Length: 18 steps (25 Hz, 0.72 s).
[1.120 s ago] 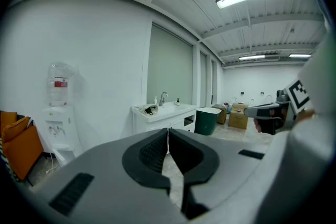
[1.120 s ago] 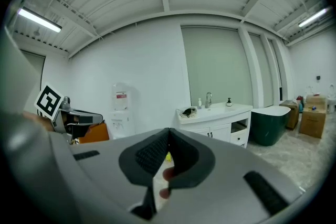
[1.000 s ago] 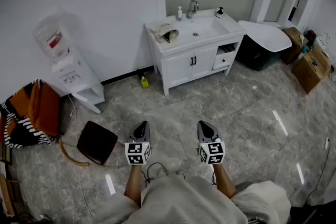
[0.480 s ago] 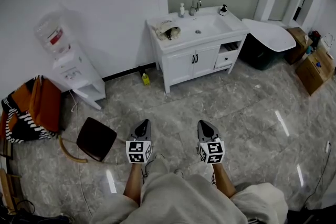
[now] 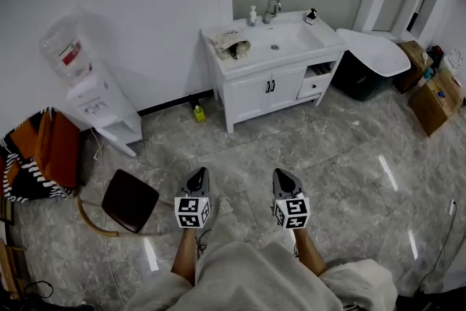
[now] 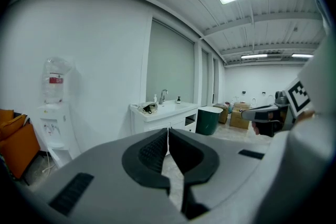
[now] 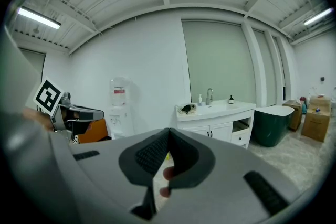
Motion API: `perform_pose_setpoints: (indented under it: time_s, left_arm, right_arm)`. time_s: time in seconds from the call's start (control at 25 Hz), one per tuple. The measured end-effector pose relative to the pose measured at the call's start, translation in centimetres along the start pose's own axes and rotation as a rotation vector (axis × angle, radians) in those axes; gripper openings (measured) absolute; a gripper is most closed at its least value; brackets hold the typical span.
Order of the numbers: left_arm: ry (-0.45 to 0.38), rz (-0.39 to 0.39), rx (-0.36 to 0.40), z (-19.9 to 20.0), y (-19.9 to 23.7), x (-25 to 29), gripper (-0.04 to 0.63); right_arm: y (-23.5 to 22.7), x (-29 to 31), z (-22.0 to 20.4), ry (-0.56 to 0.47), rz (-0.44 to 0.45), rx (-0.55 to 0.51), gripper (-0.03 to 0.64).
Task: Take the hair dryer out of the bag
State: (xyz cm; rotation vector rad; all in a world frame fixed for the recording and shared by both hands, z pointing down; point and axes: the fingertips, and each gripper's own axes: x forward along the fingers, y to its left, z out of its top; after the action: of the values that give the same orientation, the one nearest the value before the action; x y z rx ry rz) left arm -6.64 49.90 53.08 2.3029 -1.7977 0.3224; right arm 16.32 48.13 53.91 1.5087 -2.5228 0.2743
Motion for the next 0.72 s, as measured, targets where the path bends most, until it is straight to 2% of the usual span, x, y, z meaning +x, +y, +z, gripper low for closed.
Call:
perform_pose_setpoints:
  time_s: [0.16, 0.24, 0.32, 0.6, 0.72]
  left_arm:
    - [-0.015, -0.036, -0.016, 0.5, 1.8, 3.8, 0.015]
    - [-0.014, -0.062, -0.025, 1.0, 2.9, 5.8, 0.015]
    - [-0.007, -0.093, -0.026, 1.5, 4.0, 8.0, 0.027]
    - [-0.010, -0.161, 0.004, 4.3, 8.3, 15.2, 0.196]
    - [-0.026, -0.159, 0.016, 5.7, 10.7, 18.0, 0.230]
  right_arm:
    - [-0.4, 3.9, 0.9, -0.002, 0.012, -0.015, 0.004]
    - [-0.1, 6.1, 1.5, 0.001, 0.043, -0.021, 0.108]
    - [0.0, 8.5, 2.2, 0.007, 0.058, -0.028, 0.148]
    - [0.0, 16.6, 5.0, 0.024, 0.035, -0.030, 0.184]
    - [-0.2, 19.8, 6.0, 0.027, 0.016, -0.034, 0.186]
